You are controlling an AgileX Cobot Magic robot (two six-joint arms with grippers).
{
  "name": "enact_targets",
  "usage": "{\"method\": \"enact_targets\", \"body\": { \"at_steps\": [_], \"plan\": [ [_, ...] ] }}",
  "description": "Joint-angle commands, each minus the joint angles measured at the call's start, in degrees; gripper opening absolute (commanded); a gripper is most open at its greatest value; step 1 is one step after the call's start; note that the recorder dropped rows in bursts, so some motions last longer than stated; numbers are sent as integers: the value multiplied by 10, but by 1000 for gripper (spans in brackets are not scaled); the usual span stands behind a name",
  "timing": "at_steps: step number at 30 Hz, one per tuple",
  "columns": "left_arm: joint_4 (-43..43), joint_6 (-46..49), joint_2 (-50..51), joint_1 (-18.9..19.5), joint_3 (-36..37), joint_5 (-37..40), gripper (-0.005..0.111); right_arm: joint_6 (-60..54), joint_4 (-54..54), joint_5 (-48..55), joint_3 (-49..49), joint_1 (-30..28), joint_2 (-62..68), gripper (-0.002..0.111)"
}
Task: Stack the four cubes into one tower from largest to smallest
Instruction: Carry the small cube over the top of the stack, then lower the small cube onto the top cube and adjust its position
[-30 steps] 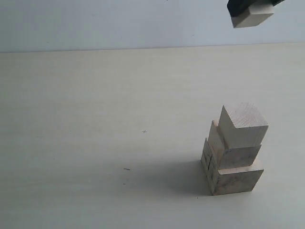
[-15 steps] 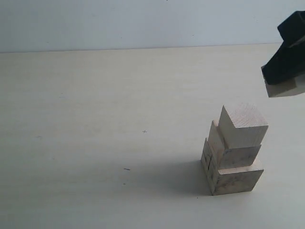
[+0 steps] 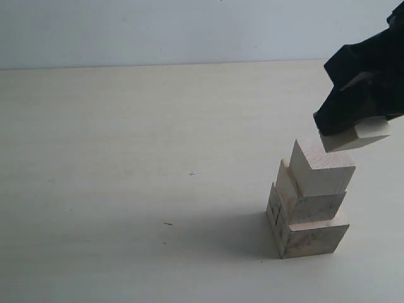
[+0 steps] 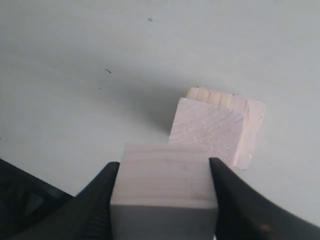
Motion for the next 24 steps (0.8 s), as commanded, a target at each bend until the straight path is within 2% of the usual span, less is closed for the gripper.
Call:
{"method": "enact_targets", "body": {
  "at_steps": [1, 24],
  "plan": [
    [2, 0, -4, 3, 2, -3, 0, 17, -12, -6, 1, 1, 19, 5],
    [2, 0, -4, 3, 2, -3, 0, 33, -44, -6, 0, 1, 82, 5]
  ]
}}
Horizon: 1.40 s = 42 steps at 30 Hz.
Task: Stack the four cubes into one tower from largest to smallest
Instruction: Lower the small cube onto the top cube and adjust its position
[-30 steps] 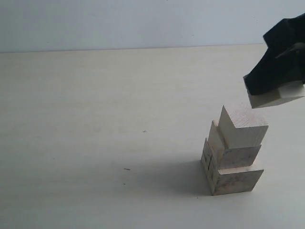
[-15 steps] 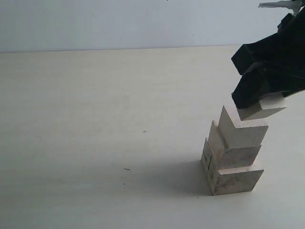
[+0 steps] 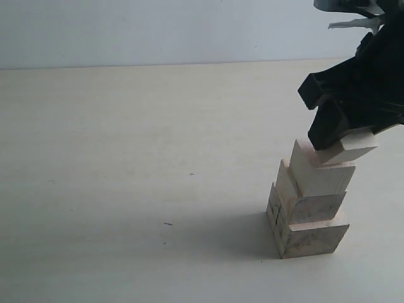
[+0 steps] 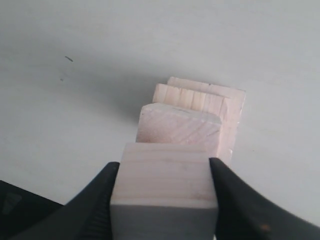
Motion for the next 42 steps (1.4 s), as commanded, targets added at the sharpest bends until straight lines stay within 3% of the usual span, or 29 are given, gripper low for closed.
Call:
{"method": "enact_targets", "body": {
  "at_steps": [1, 29, 42],
  "plan": [
    [2, 0, -4, 3, 2, -3, 0, 2, -5, -4, 0, 0, 14, 5],
    [2, 0, -4, 3, 2, -3, 0, 2, -14, -4, -33, 3, -13, 5],
    [2, 0, -4, 3, 2, -3, 0, 2, -13, -4, 1, 3, -21, 5]
  ]
}}
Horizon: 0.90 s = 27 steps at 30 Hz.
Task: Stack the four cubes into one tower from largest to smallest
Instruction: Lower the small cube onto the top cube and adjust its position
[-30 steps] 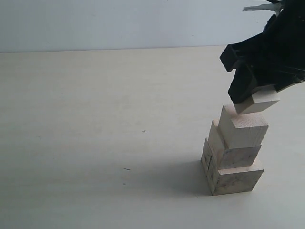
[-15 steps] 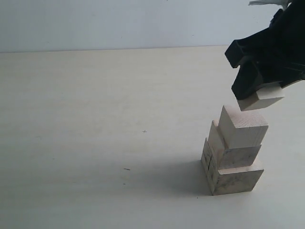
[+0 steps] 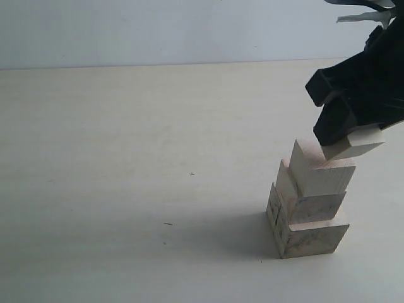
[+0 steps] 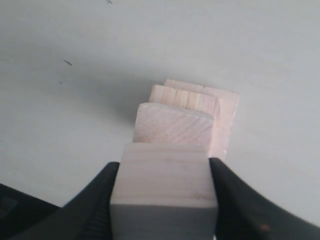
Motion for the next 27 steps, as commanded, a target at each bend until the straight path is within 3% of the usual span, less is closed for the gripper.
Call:
{"method": "enact_targets", "body": {
  "at_steps": [1, 27],
  "plan": [
    [2, 0, -4, 3, 2, -3, 0, -1, -1, -5, 2, 1, -3, 5],
    [2, 0, -4, 3, 2, -3, 0, -11, 2, -5, 2, 1, 29, 7]
  ]
}}
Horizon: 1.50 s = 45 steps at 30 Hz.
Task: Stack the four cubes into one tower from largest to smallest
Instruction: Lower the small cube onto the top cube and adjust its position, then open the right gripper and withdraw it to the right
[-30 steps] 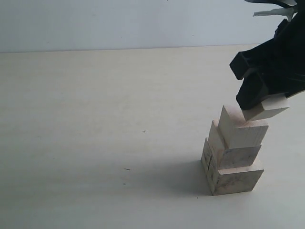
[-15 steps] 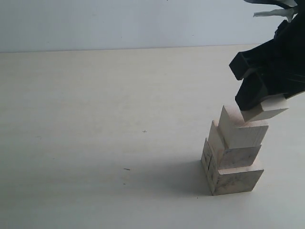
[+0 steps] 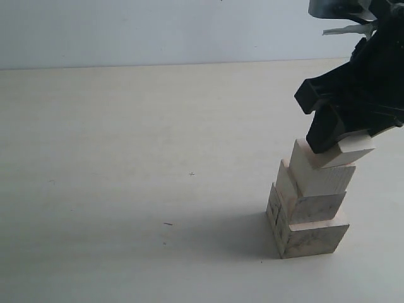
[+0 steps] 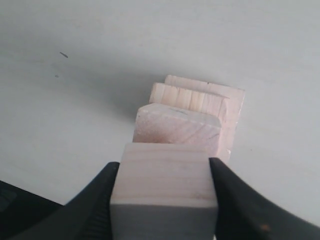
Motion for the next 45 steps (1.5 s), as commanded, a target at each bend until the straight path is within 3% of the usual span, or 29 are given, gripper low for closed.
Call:
{"method": "enact_targets", "body": {
  "at_steps": [1, 7, 18, 24, 28, 45],
  "plan": [
    [2, 0, -4, 3, 2, -3, 0, -5, -5, -4, 2, 1, 2, 11],
    [2, 0, -4, 3, 2, -3, 0, -4, -2, -4, 2, 1, 9, 40],
    [2, 0, -4, 3, 2, -3, 0, -4, 3, -4, 2, 1, 9, 43],
    [2, 0, -4, 3, 2, -3, 0, -6, 4, -4, 2, 1, 9, 58],
    [2, 0, -4, 3, 2, -3, 0, -9, 4, -5, 2, 1, 9, 62],
    [2, 0, -4, 3, 2, -3, 0, -14, 9, -64, 1, 1, -29, 62]
  ]
}}
